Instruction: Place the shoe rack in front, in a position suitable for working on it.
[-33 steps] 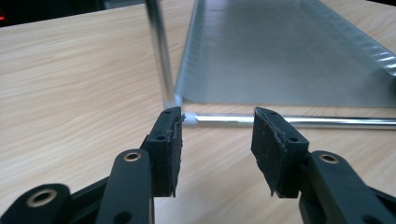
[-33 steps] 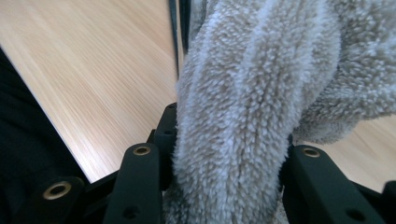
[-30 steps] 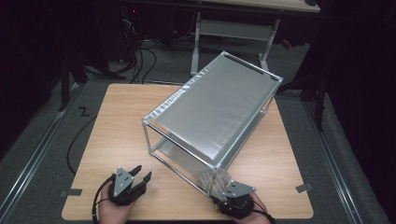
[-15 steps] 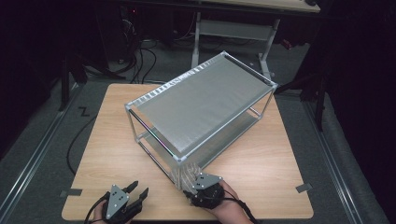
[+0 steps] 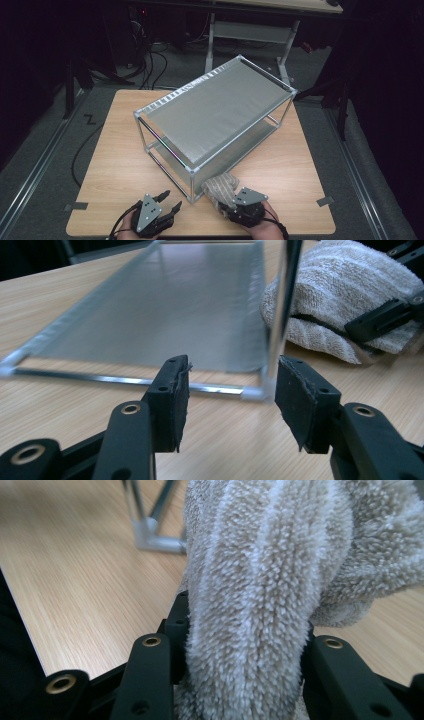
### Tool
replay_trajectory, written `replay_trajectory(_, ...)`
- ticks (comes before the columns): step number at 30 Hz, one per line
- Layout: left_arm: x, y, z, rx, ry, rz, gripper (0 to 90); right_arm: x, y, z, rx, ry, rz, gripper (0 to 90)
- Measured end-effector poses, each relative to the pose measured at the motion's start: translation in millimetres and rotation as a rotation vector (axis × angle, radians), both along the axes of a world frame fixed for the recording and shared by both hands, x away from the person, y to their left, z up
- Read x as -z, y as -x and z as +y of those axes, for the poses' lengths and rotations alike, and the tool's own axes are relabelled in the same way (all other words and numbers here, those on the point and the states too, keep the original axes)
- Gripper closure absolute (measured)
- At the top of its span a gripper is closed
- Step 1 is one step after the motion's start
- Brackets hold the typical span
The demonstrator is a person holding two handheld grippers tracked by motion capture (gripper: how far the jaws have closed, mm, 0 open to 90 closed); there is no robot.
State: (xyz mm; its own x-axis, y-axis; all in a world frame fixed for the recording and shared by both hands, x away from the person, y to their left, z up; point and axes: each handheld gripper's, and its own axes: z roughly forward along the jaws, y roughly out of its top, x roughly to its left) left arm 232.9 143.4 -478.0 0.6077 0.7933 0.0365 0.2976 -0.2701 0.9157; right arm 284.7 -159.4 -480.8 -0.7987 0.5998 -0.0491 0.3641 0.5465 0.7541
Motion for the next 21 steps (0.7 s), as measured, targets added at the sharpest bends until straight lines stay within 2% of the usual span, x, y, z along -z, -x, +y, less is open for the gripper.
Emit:
replay_trajectory(6, -4.7, -12.2, -15.8, 0.052, 0.032, -0.025, 45.3, 1.8, 10.5, -23.3, 0.068, 0.009, 0.002, 60.2)
replay_trajectory(12, -7.1, -21.4, -29.2, 0.112, 0.058, -0.028, 45.7, 3.0, 19.1, -43.3, 0.128, 0.008, 0.012, 60.2)
replay_trajectory(14, -6.5, -22.3, -33.9, 0.122, 0.062, -0.035, 50.2, 3.6, 21.2, -48.3, 0.143, 0.008, 0.01, 60.1)
replay_trajectory(18, -6.2, -23.8, -40.8, 0.102, 0.057, -0.04, 60.2, 4.0, 25.3, -54.6, 0.169, 0.007, 0.014, 60.1)
replay_trajectory(21, -5.8, -23.6, -42.5, 0.076, 0.018, -0.06, 70.8, 4.6, 27.1, -56.9, 0.174, 0.011, 0.016, 60.1)
